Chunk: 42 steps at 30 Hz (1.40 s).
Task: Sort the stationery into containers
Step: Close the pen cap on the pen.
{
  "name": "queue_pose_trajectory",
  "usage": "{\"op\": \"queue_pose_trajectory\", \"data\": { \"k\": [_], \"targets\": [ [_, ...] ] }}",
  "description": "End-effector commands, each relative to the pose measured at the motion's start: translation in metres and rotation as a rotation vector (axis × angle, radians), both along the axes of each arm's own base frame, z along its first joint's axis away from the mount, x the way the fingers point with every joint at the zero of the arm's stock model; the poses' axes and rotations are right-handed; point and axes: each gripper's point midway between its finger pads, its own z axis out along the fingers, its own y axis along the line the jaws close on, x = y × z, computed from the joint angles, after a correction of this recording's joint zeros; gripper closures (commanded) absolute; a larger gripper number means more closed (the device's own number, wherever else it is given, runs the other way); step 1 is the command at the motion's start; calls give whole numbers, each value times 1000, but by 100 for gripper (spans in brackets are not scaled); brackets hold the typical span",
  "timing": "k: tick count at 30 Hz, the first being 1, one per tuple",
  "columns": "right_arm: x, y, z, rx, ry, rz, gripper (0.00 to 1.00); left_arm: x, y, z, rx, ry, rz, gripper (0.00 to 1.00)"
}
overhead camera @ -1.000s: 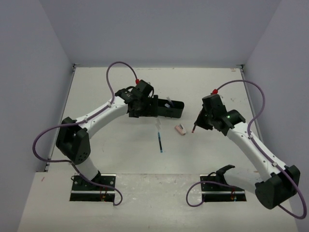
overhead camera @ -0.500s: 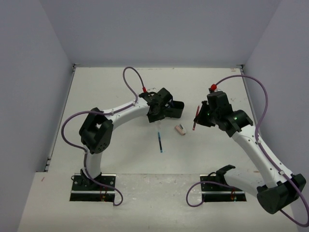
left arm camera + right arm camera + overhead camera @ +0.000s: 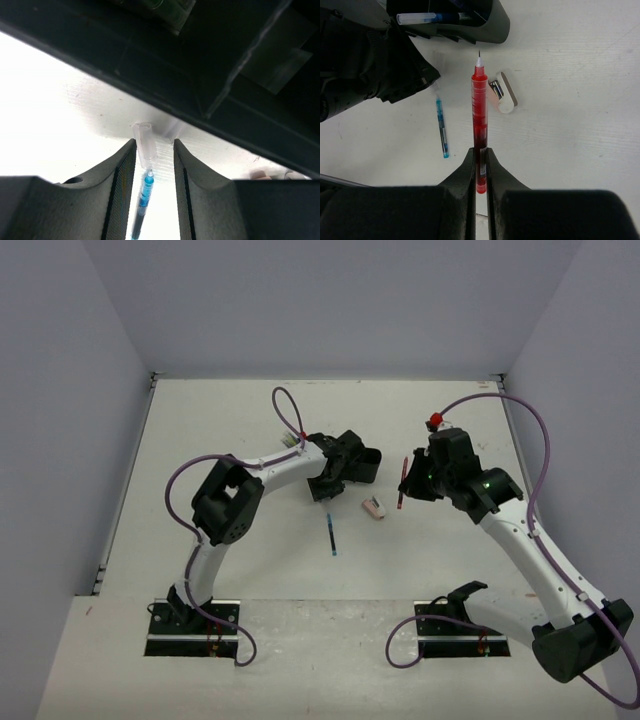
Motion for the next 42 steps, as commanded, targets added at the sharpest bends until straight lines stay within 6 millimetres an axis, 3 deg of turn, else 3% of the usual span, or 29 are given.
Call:
{"op": "queue_pose_trajectory", "data": {
  "k": [1, 19, 24, 28, 32, 34, 37, 42],
  "targets": [
    [5, 3, 2, 10, -33, 19, 100, 5, 2, 13, 1, -31, 34, 63],
    [2, 8, -5, 26, -2, 38, 100, -5, 5, 18, -14, -39, 9, 64],
    [2, 9, -4, 30, -2, 40, 100, -12, 8, 9, -17, -19, 7, 65],
    [3, 9, 0, 30, -12, 37, 100, -17, 10, 3, -21, 2, 7, 76],
    [3, 12, 0, 40, -7, 50, 100, -19, 12, 0, -26, -1, 6, 81],
    [2, 15, 2, 49, -9, 71, 100, -19, 13, -1, -34, -4, 0, 89],
    [0, 21, 7, 73, -33, 125, 100, -18, 14, 3, -48, -13, -5, 97],
    [-12, 44, 26, 158, -105, 307, 100, -11, 16, 53, -111, -127, -64, 100]
  ]
}}
